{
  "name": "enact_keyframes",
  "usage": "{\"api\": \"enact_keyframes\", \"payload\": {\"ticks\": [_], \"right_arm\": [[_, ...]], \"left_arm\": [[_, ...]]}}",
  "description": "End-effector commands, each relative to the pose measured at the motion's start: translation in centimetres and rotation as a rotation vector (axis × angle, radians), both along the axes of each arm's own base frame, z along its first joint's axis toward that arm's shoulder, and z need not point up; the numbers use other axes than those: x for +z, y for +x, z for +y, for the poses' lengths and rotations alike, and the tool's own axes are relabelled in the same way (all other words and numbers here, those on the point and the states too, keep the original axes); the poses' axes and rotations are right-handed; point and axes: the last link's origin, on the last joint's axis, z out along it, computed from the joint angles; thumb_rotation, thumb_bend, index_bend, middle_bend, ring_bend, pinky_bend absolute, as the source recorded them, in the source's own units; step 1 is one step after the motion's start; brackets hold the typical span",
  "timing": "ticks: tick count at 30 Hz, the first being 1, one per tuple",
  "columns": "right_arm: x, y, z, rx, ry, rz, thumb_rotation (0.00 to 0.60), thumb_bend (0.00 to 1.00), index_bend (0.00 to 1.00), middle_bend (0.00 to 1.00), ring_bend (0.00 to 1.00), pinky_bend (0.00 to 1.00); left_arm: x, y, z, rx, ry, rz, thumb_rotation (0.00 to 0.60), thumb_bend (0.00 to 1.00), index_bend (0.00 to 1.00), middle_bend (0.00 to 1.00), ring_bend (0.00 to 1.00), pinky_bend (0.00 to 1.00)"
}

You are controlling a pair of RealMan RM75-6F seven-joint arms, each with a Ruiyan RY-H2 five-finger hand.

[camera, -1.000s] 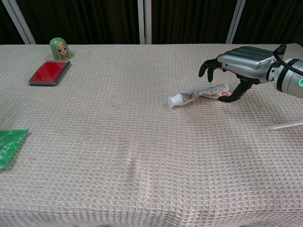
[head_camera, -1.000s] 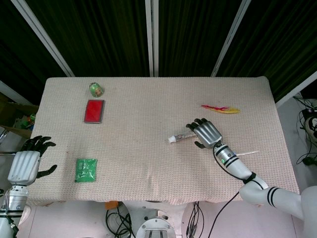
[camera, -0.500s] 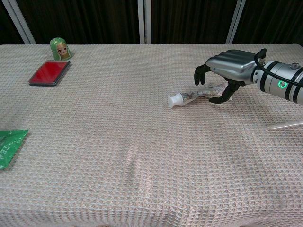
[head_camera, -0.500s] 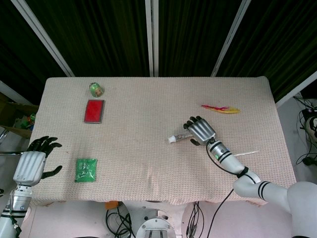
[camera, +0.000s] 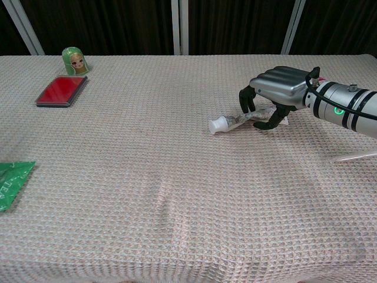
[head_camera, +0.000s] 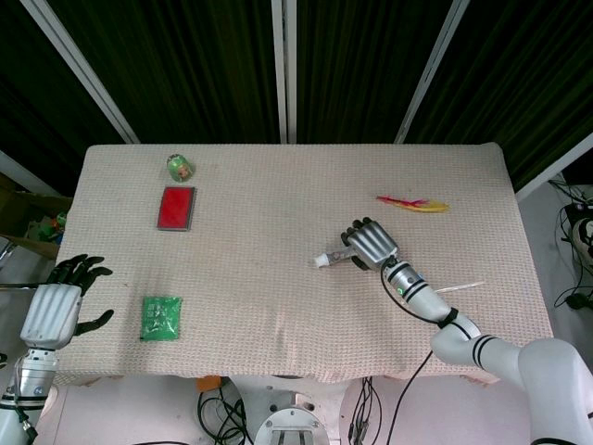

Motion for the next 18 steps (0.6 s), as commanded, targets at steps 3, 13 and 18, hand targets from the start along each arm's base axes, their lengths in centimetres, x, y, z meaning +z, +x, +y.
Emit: {"api": "enact_keyframes", "payload": {"ticks": [3,13,18], "right_arm": [[-0.2,0.1,-0.1,0.005,0.0,-0.004,0.6,0.34,0.54,0.54,0.33,0.44],[-0.4,0.3,0.0,0.0,-0.009,-0.164,0.6,0.57,0.78,0.66,0.5,0.67],[0.1,1.0,0.1,-0.009,-0.006,-0.378,0.6,0.62,0.82,0.69,0.53,0.71]], "left_arm": [[0.0,0.0,-0.1,-0.016,0.008,-0.002,0.6,0.15,0.31,0.2,0.13,0.17],[-0.4,1.0,1.4,-0.082,-0.007,-0.019,0.6,0.15,0.31,0.2,0.13,0.17],[0.0,3.0,3.6,-0.168,-0.016,-0.048,0.6,0.15,0.31,0.21,0.13,0.17]]}}
